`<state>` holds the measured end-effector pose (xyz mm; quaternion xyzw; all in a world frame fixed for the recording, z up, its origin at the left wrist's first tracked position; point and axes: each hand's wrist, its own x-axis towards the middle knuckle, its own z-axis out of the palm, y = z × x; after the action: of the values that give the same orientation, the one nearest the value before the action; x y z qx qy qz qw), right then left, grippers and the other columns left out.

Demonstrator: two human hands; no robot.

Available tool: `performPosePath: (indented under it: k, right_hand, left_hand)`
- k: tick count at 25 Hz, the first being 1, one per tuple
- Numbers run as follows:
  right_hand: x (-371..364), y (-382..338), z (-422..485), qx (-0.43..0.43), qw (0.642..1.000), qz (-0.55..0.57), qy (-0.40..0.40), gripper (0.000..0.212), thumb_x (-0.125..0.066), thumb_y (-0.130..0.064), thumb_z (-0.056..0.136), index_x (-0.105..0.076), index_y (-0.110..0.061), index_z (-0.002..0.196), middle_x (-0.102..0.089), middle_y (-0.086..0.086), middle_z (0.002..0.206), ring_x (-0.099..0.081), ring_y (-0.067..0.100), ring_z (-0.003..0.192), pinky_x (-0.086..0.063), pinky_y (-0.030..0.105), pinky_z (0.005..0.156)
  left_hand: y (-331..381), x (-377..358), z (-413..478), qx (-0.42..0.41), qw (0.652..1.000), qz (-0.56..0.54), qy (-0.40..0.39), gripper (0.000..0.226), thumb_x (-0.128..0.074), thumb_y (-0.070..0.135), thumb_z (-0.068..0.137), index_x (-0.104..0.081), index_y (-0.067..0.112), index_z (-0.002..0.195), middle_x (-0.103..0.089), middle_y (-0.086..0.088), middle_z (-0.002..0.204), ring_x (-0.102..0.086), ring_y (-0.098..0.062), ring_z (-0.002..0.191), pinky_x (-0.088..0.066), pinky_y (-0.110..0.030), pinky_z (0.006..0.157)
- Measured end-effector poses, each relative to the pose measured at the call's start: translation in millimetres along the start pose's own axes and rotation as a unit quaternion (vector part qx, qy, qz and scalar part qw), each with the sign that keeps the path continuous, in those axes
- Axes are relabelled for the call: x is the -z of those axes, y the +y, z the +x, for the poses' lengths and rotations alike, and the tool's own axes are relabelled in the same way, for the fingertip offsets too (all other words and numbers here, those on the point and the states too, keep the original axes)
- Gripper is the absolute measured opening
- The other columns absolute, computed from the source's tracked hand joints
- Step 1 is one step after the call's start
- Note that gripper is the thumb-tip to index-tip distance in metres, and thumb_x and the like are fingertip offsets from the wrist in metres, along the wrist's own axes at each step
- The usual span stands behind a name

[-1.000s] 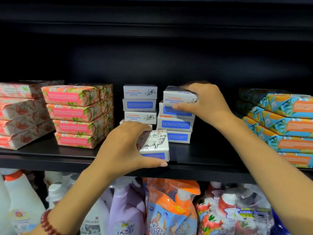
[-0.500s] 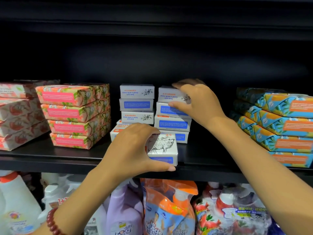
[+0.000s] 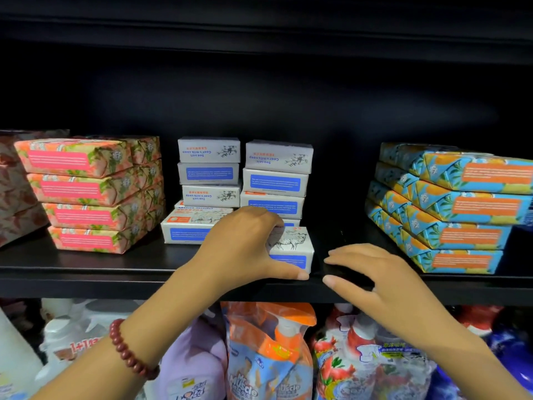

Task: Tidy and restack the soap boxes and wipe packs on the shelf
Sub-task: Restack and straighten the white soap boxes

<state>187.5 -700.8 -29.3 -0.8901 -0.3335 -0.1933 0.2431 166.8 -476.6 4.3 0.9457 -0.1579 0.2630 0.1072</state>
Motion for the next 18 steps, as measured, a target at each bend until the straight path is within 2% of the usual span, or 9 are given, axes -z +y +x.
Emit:
performPosePath:
  k: [2, 4, 7, 9, 11, 15, 18]
  right_hand:
    - [-2.8, 1.7, -4.2, -0.008, 1.000, -0.009, 0.006, 0.064, -0.031, -0.070, 0.072, -0.060, -0.035, 0.118, -0.046, -0.032, 0.113, -0.035, -0.016, 0.109, -0.024, -0.003, 0.087]
    - [-5.6, 1.1, -6.2, -0.009, 1.000, -0.024, 0.015, 0.063, -0.031, -0.068, 0.074, -0.060, -0.035, 0.118, -0.046, -0.032, 0.115, -0.033, -0.017, 0.108, -0.022, -0.003, 0.086]
    - [-8.4, -1.7, -8.9, -0.013, 0.998, -0.045, 0.032, 0.056, -0.036, -0.070, 0.084, -0.062, -0.033, 0.117, -0.054, -0.025, 0.120, -0.039, -0.012, 0.110, -0.027, 0.006, 0.086]
    - [-10.0, -3.8, -10.3, -0.015, 0.997, -0.058, 0.044, 0.049, -0.041, -0.061, 0.084, -0.065, -0.030, 0.114, -0.058, -0.019, 0.120, -0.048, -0.003, 0.111, -0.032, 0.014, 0.085]
    - [-10.4, -5.7, -11.0, -0.015, 0.997, -0.067, 0.046, 0.047, -0.042, -0.055, 0.082, -0.066, -0.029, 0.114, -0.060, -0.017, 0.119, -0.052, 0.002, 0.113, -0.033, 0.017, 0.085]
    - [-9.1, -6.8, -13.1, -0.012, 0.997, -0.065, 0.039, 0.047, -0.045, -0.052, 0.082, -0.066, -0.027, 0.116, -0.061, -0.013, 0.121, -0.054, 0.007, 0.115, -0.036, 0.021, 0.089]
    - [-9.2, -6.6, -13.1, -0.014, 0.998, -0.057, 0.039, 0.046, -0.046, -0.051, 0.082, -0.066, -0.026, 0.116, -0.062, -0.012, 0.120, -0.054, 0.007, 0.115, -0.037, 0.022, 0.090]
  left_hand:
    - [1.5, -2.0, -1.2, -0.017, 1.000, 0.000, 0.012, 0.059, -0.067, 0.071, 0.061, -0.060, 0.017, 0.082, -0.058, 0.006, 0.083, -0.048, -0.010, 0.080, -0.043, -0.028, 0.066]
    - [0.6, 0.0, -11.3, -0.030, 0.997, -0.019, 0.062, 0.052, -0.075, 0.058, 0.063, -0.069, 0.016, 0.092, -0.065, 0.005, 0.095, -0.056, -0.014, 0.091, -0.048, -0.030, 0.074]
    - [-4.1, 4.3, -29.8, -0.031, 0.993, -0.026, 0.115, 0.034, -0.083, 0.036, 0.068, -0.073, 0.015, 0.093, -0.069, 0.005, 0.095, -0.063, -0.018, 0.089, -0.050, -0.031, 0.075]
    - [-6.5, 2.1, -34.6, -0.026, 0.992, -0.019, 0.122, 0.026, -0.084, 0.022, 0.069, -0.074, 0.013, 0.092, -0.071, 0.003, 0.093, -0.065, -0.022, 0.086, -0.049, -0.028, 0.073]
    - [-7.2, -1.7, -33.7, -0.010, 0.991, -0.026, 0.127, 0.025, -0.085, 0.014, 0.067, -0.075, 0.011, 0.090, -0.072, 0.001, 0.091, -0.066, -0.022, 0.084, -0.043, -0.023, 0.074]
    - [-7.6, -9.0, -30.4, 0.004, 0.990, -0.023, 0.140, 0.021, -0.085, 0.013, 0.066, -0.074, 0.009, 0.083, -0.073, -0.001, 0.084, -0.068, -0.024, 0.080, -0.050, -0.028, 0.070]
    - [-7.4, -10.6, -28.0, 0.019, 0.988, -0.022, 0.151, 0.018, -0.077, 0.025, 0.069, -0.072, 0.009, 0.076, -0.071, -0.002, 0.076, -0.066, -0.024, 0.073, -0.051, -0.034, 0.063]
